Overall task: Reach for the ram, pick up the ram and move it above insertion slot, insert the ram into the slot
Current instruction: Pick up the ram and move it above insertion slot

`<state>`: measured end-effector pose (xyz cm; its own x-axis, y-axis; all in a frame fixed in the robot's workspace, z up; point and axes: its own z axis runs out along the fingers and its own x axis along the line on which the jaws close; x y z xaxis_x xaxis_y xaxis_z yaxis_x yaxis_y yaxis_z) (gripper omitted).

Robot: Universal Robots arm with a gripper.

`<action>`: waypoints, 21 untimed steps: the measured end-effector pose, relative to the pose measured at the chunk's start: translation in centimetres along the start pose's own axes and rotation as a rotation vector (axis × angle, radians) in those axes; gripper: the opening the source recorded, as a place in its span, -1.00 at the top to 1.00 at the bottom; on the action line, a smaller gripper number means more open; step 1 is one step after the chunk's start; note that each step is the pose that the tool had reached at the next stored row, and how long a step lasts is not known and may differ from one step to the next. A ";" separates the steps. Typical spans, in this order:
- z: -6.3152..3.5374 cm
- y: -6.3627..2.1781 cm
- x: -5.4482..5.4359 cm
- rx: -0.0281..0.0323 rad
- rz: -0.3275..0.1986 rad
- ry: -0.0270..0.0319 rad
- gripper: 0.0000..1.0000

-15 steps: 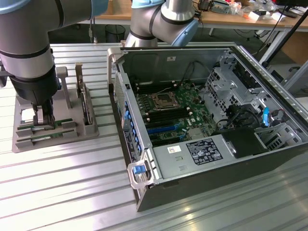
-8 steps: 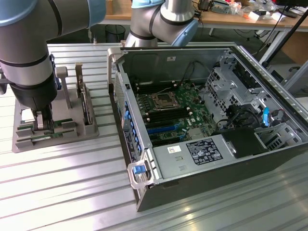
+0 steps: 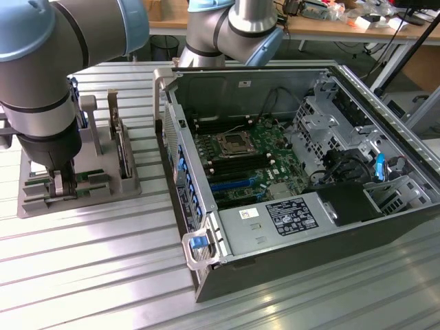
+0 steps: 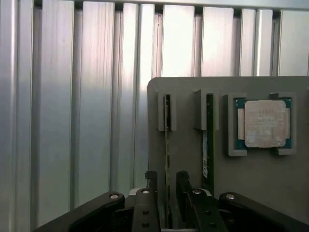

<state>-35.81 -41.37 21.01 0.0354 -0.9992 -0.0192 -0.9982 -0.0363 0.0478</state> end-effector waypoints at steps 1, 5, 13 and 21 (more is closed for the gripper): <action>0.13 0.01 0.0 0.0000 0.000 0.0001 0.40; 0.19 0.01 0.0 0.0000 0.000 0.0001 0.42; 0.07 0.02 0.0 -0.0001 0.000 0.0002 0.76; -1.65 0.10 0.0 0.0000 0.000 0.0001 0.76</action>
<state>-35.82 -41.36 22.66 0.0356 -0.9992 -0.0191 -0.9982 -0.0365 0.0478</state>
